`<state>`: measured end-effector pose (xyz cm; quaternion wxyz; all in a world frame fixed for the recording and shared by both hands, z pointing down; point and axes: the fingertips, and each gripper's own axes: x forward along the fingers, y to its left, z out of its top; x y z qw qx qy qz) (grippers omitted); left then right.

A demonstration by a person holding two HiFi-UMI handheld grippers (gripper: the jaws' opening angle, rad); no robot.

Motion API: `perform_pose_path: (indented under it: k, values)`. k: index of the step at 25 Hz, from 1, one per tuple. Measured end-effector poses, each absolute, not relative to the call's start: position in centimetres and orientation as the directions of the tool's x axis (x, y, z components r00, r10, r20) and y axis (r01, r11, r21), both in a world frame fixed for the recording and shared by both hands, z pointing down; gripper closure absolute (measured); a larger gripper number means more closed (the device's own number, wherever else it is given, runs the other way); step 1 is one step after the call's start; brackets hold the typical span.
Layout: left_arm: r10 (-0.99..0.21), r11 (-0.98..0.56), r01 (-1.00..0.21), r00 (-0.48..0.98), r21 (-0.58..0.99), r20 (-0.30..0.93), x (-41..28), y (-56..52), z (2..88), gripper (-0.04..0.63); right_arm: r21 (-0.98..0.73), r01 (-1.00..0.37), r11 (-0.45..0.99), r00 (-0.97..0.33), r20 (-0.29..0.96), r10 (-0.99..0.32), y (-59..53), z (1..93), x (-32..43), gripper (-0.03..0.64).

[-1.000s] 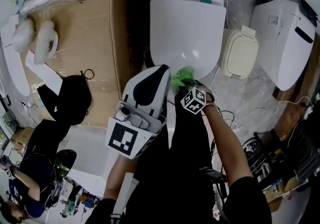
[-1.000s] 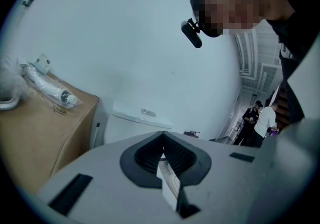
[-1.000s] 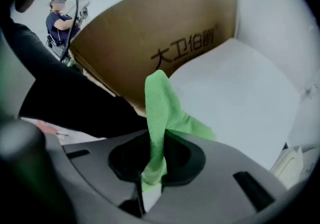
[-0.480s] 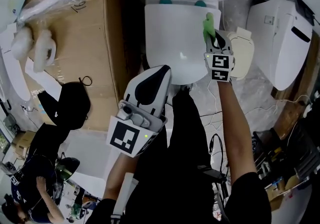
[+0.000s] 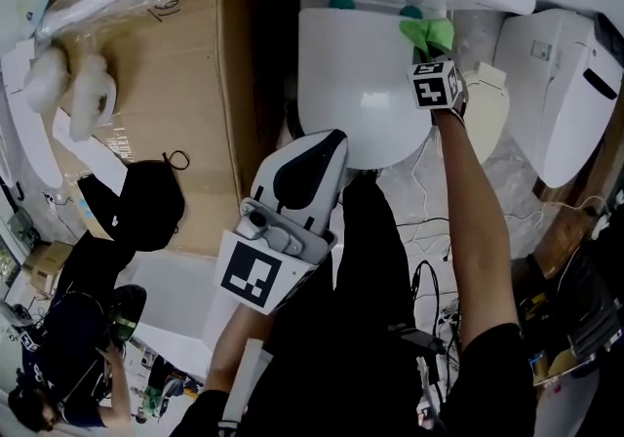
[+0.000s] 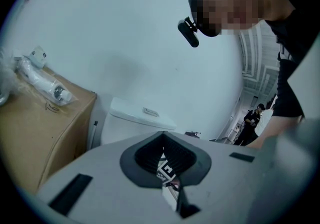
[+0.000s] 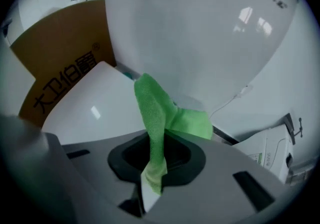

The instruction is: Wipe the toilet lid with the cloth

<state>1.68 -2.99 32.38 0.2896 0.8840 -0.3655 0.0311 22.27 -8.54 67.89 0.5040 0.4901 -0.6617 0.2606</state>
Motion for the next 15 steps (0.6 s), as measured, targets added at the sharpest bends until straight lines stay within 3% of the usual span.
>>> perform_pose_path:
  k: [15]
  values:
    - [-0.606,-0.581,-0.647,0.749,0.494,0.268,1.2,-2.6,32.9,0.594,0.207,-0.780,0.591,-0.004,0.942,-0.335,-7.9,69.4,19.4,0.566]
